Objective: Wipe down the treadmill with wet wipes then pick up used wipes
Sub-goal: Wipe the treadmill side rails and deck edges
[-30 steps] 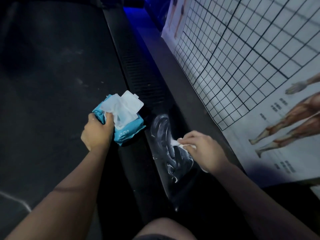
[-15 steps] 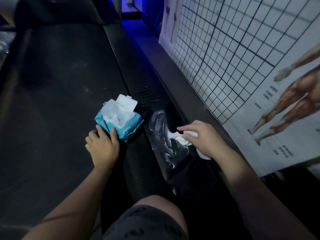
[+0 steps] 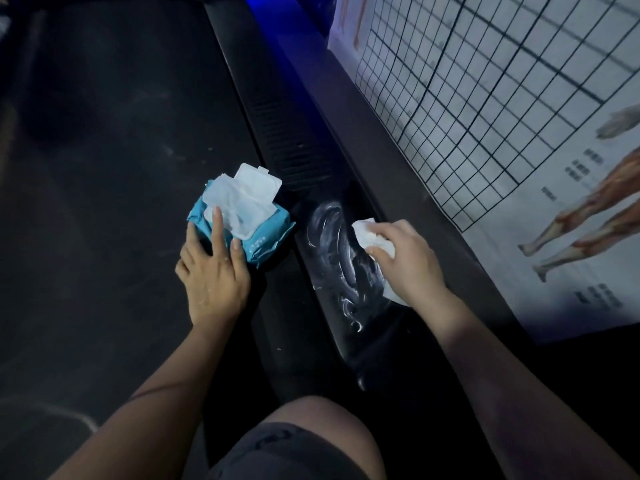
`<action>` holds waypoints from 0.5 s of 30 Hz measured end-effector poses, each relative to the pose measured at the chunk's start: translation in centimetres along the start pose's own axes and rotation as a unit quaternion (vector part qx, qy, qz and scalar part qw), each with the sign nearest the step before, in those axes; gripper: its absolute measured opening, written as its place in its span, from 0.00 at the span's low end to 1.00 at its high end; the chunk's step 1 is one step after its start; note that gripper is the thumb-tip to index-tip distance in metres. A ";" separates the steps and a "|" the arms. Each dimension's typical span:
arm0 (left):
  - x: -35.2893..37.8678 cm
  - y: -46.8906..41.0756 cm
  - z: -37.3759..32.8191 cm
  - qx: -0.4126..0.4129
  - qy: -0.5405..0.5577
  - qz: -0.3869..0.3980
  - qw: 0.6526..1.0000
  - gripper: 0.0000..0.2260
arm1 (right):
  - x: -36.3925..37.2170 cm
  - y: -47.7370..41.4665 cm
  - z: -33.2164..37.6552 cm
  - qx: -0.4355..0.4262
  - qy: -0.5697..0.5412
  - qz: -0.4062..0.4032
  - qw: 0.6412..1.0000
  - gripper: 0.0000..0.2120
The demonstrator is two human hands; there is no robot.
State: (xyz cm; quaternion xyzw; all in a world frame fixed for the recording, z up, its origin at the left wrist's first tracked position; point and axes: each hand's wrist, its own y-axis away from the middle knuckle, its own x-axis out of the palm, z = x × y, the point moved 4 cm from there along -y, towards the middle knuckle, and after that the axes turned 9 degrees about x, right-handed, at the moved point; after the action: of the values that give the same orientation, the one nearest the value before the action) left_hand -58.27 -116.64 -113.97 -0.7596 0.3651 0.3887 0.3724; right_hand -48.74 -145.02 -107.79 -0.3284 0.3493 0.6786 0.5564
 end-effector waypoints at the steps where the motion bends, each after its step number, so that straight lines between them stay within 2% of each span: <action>1: 0.0 0.0 0.0 -0.001 0.002 0.003 1.000 0.26 | -0.2 0.1 0.0 -0.001 0.007 0.008 1.000 0.15; 6: 0.0 0.0 0.1 -0.008 0.011 0.004 1.000 0.26 | -0.1 1.8 0.3 -0.049 0.043 0.190 0.980 0.12; 8: 0.0 0.1 0.2 -0.010 0.015 0.001 1.000 0.27 | -0.9 2.3 -0.2 -0.046 0.075 0.228 0.970 0.11; 12: 0.1 -0.1 0.3 -0.010 0.007 0.004 1.000 0.27 | -2.4 2.2 -0.7 -0.052 0.026 0.205 0.977 0.06; 15: 0.1 -0.2 0.2 -0.017 0.005 0.010 1.000 0.27 | -2.9 1.4 0.0 -0.028 -0.085 0.120 0.989 0.05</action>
State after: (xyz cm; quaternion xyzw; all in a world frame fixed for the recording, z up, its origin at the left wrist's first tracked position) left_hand -58.14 -116.40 -114.09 -0.7640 0.3681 0.3947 0.3534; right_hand -49.66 -146.72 -105.16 -0.2407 0.3192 0.7753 0.4890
